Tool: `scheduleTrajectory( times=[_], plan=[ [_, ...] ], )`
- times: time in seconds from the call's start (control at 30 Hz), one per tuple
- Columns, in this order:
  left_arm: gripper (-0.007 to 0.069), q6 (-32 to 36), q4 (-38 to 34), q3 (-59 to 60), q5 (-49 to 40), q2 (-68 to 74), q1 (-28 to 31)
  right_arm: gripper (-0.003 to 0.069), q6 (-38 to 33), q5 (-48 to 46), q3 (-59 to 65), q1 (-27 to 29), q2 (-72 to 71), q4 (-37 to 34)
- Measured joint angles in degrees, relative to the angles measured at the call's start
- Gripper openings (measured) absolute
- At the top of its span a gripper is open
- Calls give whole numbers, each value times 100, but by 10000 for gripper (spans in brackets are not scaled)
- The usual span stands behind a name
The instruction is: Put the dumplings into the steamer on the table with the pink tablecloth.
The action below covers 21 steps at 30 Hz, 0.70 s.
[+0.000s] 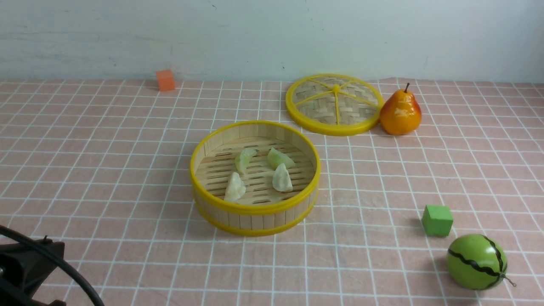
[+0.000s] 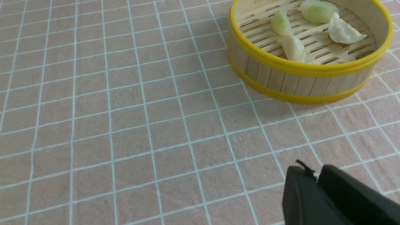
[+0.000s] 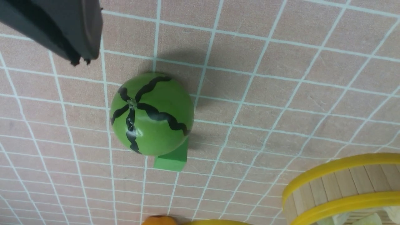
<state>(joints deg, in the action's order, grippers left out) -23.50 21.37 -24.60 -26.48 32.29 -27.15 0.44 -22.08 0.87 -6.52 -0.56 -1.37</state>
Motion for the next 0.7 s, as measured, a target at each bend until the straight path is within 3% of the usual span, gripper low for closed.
scheduleTrajectory(
  times=[0.2,0.4,0.53,0.7],
  plan=[
    [78,0,71,832,345,-850,5,15,-2,-5,0,-6,0,0],
    [81,47,248,1839,1075,-2844,155,21,-2,-5,0,-11,0,0],
    [57,117,19,2286,2011,-3287,831,21,-6,-10,0,-11,0,0],
    [-14,117,-731,2596,2302,-3287,1508,22,-6,-10,0,-11,0,0]
  ],
)
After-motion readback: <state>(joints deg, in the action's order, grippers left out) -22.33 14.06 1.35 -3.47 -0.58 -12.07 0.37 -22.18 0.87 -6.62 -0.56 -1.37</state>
